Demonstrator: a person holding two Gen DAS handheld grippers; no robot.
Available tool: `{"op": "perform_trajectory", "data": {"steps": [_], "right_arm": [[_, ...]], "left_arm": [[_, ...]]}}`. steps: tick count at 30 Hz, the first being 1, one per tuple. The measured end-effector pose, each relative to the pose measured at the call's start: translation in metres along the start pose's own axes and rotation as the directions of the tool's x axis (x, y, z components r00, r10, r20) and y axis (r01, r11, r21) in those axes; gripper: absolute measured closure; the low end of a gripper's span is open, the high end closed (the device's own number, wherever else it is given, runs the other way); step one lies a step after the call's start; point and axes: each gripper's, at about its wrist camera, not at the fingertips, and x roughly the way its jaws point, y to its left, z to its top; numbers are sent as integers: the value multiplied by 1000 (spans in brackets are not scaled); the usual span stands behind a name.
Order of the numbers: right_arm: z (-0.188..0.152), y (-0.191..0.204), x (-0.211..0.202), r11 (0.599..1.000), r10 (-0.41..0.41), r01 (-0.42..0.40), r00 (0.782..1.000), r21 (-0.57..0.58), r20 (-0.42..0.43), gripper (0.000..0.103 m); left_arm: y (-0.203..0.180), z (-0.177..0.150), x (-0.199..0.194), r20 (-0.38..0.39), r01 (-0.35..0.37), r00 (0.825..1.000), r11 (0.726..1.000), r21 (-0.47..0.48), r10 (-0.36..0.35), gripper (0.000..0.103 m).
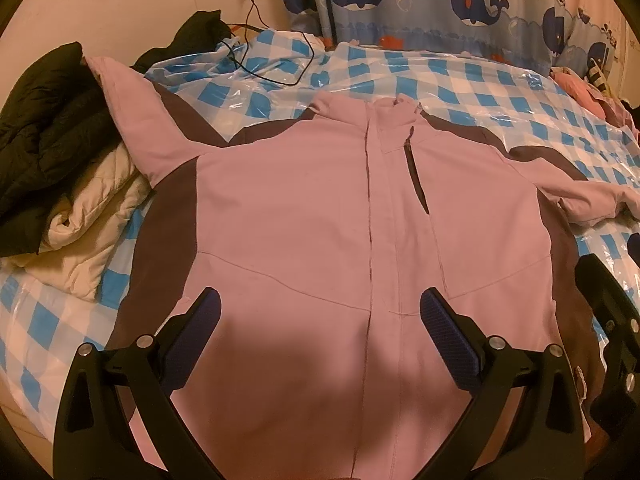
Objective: Fold large clothes
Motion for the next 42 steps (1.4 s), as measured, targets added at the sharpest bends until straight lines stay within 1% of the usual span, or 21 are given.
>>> {"op": "perform_trajectory", "data": {"steps": [5, 12, 14, 15, 17, 18, 20, 25, 28, 32, 37, 42], "right_arm": [[0, 1, 0, 1000, 1, -1, 1000, 2, -1, 6], [1, 0, -1, 1000, 4, -4, 1000, 6, 0, 6], [0, 2, -1, 1000, 4, -4, 1000, 6, 0, 6], [1, 2, -1, 1000, 4, -4, 1000, 6, 0, 6], [1, 1, -1, 1000, 4, -4, 1000, 6, 0, 6], [1, 1, -1, 1000, 5, -5, 1000, 7, 0, 6], [1, -1, -1, 1000, 4, -4, 1000, 7, -1, 6], [1, -1, -1, 1000, 5, -5, 1000, 7, -1, 6], [1, 0, -1, 1000, 6, -6, 1000, 8, -1, 6], [1, -2, -2, 1000, 8, -8, 1000, 11, -2, 6], [1, -3, -2, 1000, 9, -9, 1000, 11, -2, 6], [0, -2, -2, 1000, 9, -9, 1000, 13, -2, 6]], "left_arm": [[0, -1, 4, -19, 13, 1000, 1000, 4, -13, 7], [-2, -2, 5, -14, 9, 1000, 1000, 9, -9, 7], [0, -3, 6, -26, 22, 999, 1000, -5, -22, 7], [3, -3, 8, -38, 39, 998, 999, -25, -40, 7], [6, -3, 8, -37, 47, 998, 997, -55, -49, 7], [6, -2, 8, -29, 40, 999, 998, -57, -42, 7], [5, -1, 6, -10, 12, 1000, 999, -31, -13, 7], [0, 2, 11, -37, -36, 999, 999, -3, 36, 7], [-3, 2, 9, -22, -50, 999, 999, 15, 50, 7], [-2, 3, 4, 0, -37, 999, 999, 2, 37, 7], [0, 3, 5, 2, -14, 1000, 1000, -17, 14, 7], [-1, 4, 6, 8, -9, 1000, 1000, -22, 10, 7]]}}
